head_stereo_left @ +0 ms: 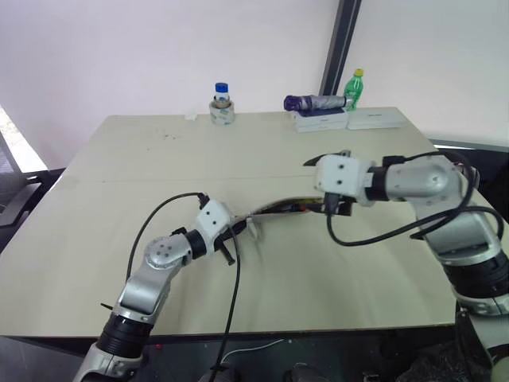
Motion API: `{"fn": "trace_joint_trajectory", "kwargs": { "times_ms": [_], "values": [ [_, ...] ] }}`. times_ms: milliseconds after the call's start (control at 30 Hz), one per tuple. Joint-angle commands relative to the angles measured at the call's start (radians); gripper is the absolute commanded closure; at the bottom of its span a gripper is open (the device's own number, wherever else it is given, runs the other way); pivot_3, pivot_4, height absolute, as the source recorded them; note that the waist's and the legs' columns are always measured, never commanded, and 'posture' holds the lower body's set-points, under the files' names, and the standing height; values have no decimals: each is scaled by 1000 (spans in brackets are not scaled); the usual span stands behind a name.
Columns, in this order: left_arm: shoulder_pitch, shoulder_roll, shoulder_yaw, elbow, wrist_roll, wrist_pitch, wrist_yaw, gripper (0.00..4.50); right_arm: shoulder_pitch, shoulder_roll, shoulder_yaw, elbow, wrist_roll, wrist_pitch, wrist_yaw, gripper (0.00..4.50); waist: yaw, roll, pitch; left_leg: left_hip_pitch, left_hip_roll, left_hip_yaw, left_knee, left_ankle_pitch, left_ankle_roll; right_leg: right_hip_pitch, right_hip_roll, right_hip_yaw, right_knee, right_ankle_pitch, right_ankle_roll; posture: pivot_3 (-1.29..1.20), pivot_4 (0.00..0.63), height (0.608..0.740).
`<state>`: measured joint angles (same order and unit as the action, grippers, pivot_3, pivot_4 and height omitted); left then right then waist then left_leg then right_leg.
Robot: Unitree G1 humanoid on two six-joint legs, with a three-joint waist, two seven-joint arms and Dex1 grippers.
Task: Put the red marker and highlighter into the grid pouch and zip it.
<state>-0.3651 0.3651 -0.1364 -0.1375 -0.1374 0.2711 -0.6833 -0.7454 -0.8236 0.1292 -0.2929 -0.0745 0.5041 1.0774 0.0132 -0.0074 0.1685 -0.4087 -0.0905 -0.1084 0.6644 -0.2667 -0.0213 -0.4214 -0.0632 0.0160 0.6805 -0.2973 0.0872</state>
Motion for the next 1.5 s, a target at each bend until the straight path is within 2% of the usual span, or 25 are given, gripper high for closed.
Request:
{"fn": "trace_joint_trajectory", "kwargs": {
  "times_ms": [33,100,167,200,267,300,467,667,700,767,800,833,1167,1267,1367,1500],
  "values": [
    [-18,-5,20,-45,-26,3,9,4500,20,-17,-63,-57,63,63,-1,787,-1,0,0,0,0,0,0,0,0,0,0,0,0,0,0,0,150,740],
    [-26,-12,25,-39,-35,11,17,4500,50,-12,-76,-103,112,109,6,1563,-1,0,0,0,0,0,0,0,0,0,0,0,0,0,0,0,150,740],
    [-39,-25,38,-33,-51,28,33,4500,72,20,-79,-151,164,173,-11,2600,-1,0,0,0,0,0,0,0,0,0,0,0,0,0,0,0,150,740],
    [-47,-38,47,-33,-66,43,45,4500,84,42,-71,-177,179,203,-33,3283,-2,0,0,0,0,0,0,0,0,0,0,0,0,0,0,0,150,740],
    [-60,-60,61,-38,-94,71,60,4500,100,84,-51,-207,182,243,-88,4241,-1,0,0,0,0,0,0,0,0,0,0,0,0,0,0,0,150,740],
    [-68,-75,70,-42,-114,96,73,4500,105,109,-43,-215,181,261,-121,4382,-1,0,0,0,0,0,0,0,0,0,0,0,0,0,0,0,150,740],
    [-120,-170,135,-49,-249,265,150,4500,92,193,-44,-205,196,334,-235,4382,0,0,0,0,0,0,1,0,0,0,0,0,1,0,0,0,150,740],
    [-174,-242,181,-44,-373,404,201,4500,70,242,-65,-173,264,394,-287,4382,-2,0,0,0,0,0,1,0,0,0,0,0,1,0,0,0,150,740],
    [-181,-248,185,-40,-384,415,205,4500,65,249,-59,-167,265,396,-301,3877,-3,0,0,0,0,0,1,0,-1,0,0,0,1,0,0,0,150,740],
    [-195,-255,188,-30,-399,432,213,4500,57,271,-56,-160,270,398,-332,3163,-3,0,0,0,0,0,0,0,-1,-1,0,0,1,0,0,0,150,740],
    [-203,-255,186,-24,-403,439,215,4500,53,286,-59,-156,279,404,-346,2554,-4,0,0,0,0,0,0,0,-1,-1,0,0,1,0,0,0,150,740],
    [-209,-253,181,-20,-402,437,214,4500,50,297,-58,-154,285,406,-356,2186,-4,0,0,0,0,0,0,0,-1,-1,0,0,1,0,0,0,150,740],
    [-230,-260,150,-1,-379,420,216,4500,42,375,-37,-145,346,469,-436,2186,-3,0,0,0,0,0,1,1,-1,-1,0,0,1,0,0,0,150,740],
    [-223,-255,145,-7,-376,418,214,4500,35,379,-38,-133,354,484,-450,3042,-4,0,0,0,0,0,0,1,-1,-1,0,0,1,0,0,0,150,740],
    [-219,-252,149,-10,-378,417,214,4500,32,366,-35,-127,358,487,-452,4462,-4,0,0,0,0,0,0,1,-1,-1,0,0,1,0,0,0,150,740],
    [-213,-237,151,-10,-372,409,210,4500,21,349,-47,-124,369,487,-450,4462,-4,0,0,0,0,0,0,1,-1,-1,0,0,1,0,0,0,150,740]
  ]
}}
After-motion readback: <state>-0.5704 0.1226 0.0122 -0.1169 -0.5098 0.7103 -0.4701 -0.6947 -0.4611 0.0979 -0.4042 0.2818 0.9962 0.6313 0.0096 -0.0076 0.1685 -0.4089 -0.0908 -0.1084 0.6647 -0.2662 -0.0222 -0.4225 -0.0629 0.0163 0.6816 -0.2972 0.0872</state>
